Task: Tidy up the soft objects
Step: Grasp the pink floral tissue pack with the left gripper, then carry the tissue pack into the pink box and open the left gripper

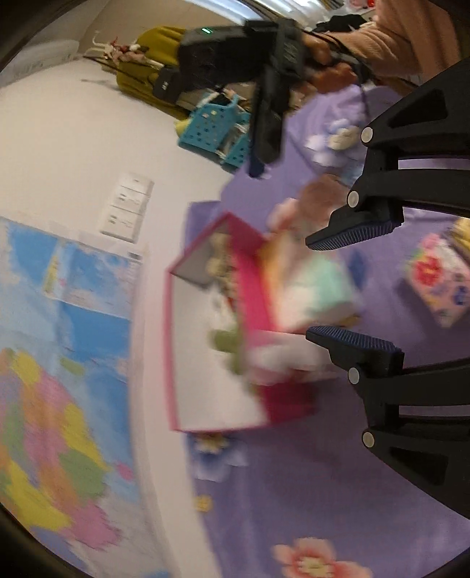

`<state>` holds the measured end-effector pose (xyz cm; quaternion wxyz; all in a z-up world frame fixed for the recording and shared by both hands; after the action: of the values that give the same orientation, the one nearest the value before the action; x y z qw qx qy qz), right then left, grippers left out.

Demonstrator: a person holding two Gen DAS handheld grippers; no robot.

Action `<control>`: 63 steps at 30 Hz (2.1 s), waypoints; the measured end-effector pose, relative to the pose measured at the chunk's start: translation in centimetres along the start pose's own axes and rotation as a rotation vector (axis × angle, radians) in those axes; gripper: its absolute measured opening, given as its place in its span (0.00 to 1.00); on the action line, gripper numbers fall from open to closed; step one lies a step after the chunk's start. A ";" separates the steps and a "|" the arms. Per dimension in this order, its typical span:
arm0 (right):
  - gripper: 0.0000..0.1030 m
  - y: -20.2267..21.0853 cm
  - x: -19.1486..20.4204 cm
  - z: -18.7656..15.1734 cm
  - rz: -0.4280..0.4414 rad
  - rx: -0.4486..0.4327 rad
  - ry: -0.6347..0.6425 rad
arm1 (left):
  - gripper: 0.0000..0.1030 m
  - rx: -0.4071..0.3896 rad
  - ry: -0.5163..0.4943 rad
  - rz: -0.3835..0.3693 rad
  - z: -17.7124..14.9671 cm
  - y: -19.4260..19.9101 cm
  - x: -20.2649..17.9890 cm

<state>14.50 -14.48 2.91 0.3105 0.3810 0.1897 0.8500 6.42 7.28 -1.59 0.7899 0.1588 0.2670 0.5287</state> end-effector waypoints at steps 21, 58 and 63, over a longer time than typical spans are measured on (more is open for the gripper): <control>0.42 -4.8 3.0 -9.0 0.098 0.258 -0.028 | 0.43 0.214 0.166 -0.006 -9.7 0.6 1.0; 0.27 -4.5 2.9 -7.2 0.003 0.122 -0.054 | 0.31 0.141 0.088 -0.099 -5.1 -0.6 -2.0; 0.27 -3.5 2.5 -5.7 -0.019 0.079 -0.045 | 0.31 0.113 0.044 -0.100 -2.9 -1.1 -2.7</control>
<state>10.19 -10.66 -1.34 0.3074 0.4101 0.2195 0.8301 4.74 4.28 -3.88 0.7991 0.1778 0.3212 0.4761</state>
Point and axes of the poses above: each gripper's, at about its wrist camera, not at the fingertips, and y roughly against the way its jaws point, x to its left, z to its top, the point moved 2 cm from there along -y, roughly the way its jaws point, and after that the axes turned 8 degrees about -x, right-handed, at the moved point
